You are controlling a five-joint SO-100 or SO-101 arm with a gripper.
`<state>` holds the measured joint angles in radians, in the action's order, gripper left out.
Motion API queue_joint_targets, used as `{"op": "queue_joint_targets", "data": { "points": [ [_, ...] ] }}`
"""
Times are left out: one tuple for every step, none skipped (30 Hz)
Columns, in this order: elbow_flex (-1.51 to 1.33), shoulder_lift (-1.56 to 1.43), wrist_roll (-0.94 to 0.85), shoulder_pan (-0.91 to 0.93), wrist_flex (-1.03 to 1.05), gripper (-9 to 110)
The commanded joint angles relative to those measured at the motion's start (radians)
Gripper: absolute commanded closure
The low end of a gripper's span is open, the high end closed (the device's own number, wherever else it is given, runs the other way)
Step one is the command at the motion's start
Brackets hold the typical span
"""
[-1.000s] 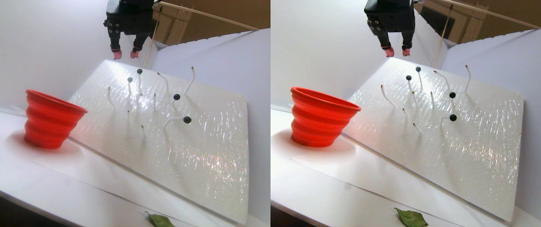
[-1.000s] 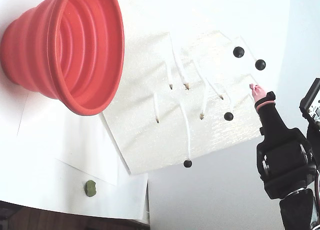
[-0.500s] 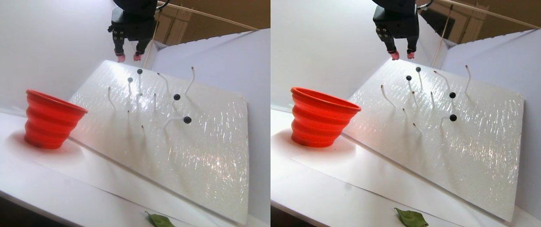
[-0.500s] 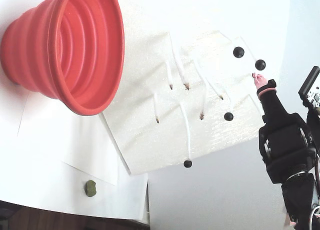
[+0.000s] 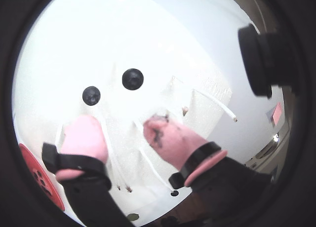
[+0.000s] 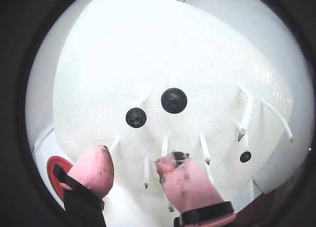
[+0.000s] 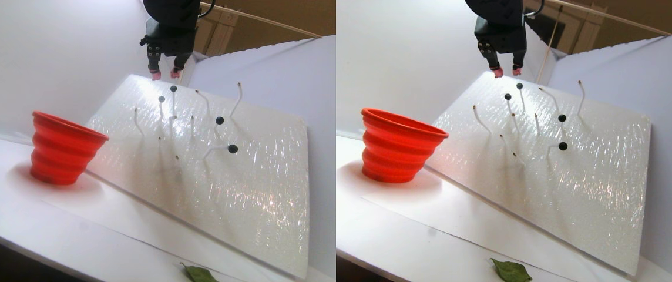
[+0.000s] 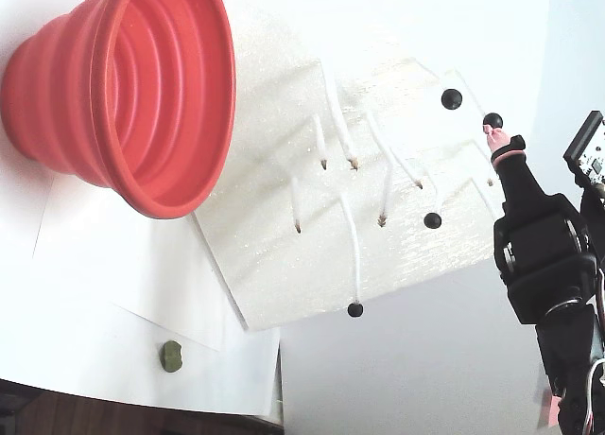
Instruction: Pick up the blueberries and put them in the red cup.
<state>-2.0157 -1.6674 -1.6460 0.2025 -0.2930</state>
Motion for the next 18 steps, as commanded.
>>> {"op": "queue_joint_targets", "data": {
  "points": [
    [0.132,-0.008,-0.006,0.057,-0.041,83],
    [0.138,0.000,-0.006,0.058,-0.041,83],
    [0.144,0.005,-0.008,0.060,-0.043,83],
    [0.150,0.012,-0.008,0.060,-0.043,83],
    [0.156,0.020,-0.009,0.061,-0.044,83],
    [0.164,0.028,-0.009,0.063,-0.046,83],
    [0.172,0.035,-0.009,0.063,-0.048,83],
    [0.181,0.041,-0.009,0.064,-0.049,83],
    [0.187,0.048,-0.009,0.066,-0.049,83],
    [0.195,0.052,-0.009,0.066,-0.049,83],
    [0.201,0.057,-0.011,0.067,-0.049,83],
    [0.206,0.061,-0.012,0.069,-0.049,83],
    [0.212,0.066,-0.014,0.071,-0.049,83],
    [0.216,0.069,-0.014,0.071,-0.049,83],
    [0.224,0.075,-0.015,0.072,-0.049,83],
    [0.232,0.080,-0.017,0.074,-0.049,83],
    [0.236,0.084,-0.018,0.075,-0.049,83],
    [0.241,0.087,-0.021,0.075,-0.049,83]
  ]
}}
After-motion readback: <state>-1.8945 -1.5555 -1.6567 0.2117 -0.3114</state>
